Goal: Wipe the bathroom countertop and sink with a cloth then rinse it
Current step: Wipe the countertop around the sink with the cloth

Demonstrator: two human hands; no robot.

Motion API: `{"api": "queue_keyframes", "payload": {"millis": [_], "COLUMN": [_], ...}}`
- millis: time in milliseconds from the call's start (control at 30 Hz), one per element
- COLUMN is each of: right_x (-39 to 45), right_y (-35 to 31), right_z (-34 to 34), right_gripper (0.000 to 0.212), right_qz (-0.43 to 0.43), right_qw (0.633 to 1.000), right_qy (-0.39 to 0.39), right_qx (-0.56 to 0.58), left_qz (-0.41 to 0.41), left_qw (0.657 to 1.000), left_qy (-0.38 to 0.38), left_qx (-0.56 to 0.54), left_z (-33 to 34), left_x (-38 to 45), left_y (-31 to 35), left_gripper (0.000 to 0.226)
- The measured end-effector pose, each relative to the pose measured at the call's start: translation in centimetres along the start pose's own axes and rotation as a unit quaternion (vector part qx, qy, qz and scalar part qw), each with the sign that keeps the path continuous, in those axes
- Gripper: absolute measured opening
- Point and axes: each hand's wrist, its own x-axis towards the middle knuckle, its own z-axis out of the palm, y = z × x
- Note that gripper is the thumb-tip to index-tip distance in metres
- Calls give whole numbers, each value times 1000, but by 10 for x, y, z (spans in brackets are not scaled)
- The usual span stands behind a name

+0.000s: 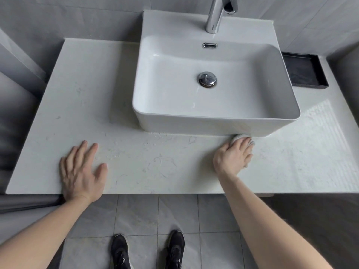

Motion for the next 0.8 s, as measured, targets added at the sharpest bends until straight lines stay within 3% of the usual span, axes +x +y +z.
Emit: {"api": "queue_keyframes", "payload": {"millis": [233,333,400,533,633,800], "right_x": [-70,-77,-82,-95,-77,-23], "right_y": [-40,-35,-26,1,19,49], "right_z": [36,31,25,20,13,-7], "right_gripper": [61,79,87,77,76,61], "right_qz": [-92,-135,-214,-367,-352,-201], "right_qw": [995,989,974,917,927,979], "right_qy": [-46,-51,-73,-149,-126,-32], "right_qx": [3,-9,-22,-41,-34,-29], "left_qz": [1,2,0,1,0,-1], "left_qw": [1000,1000,1000,1000,1000,1000], "left_qy": [-5,-3,-2,0,1,3], "left_qx": [6,2,0,0,-1,7], "left_z": [0,-1,-1,-1,-1,-2], "left_x": [0,0,-1,-1,-2,0], "left_y": [0,1,2,1,1,0], "left_gripper": [70,71,71,70,70,70]}}
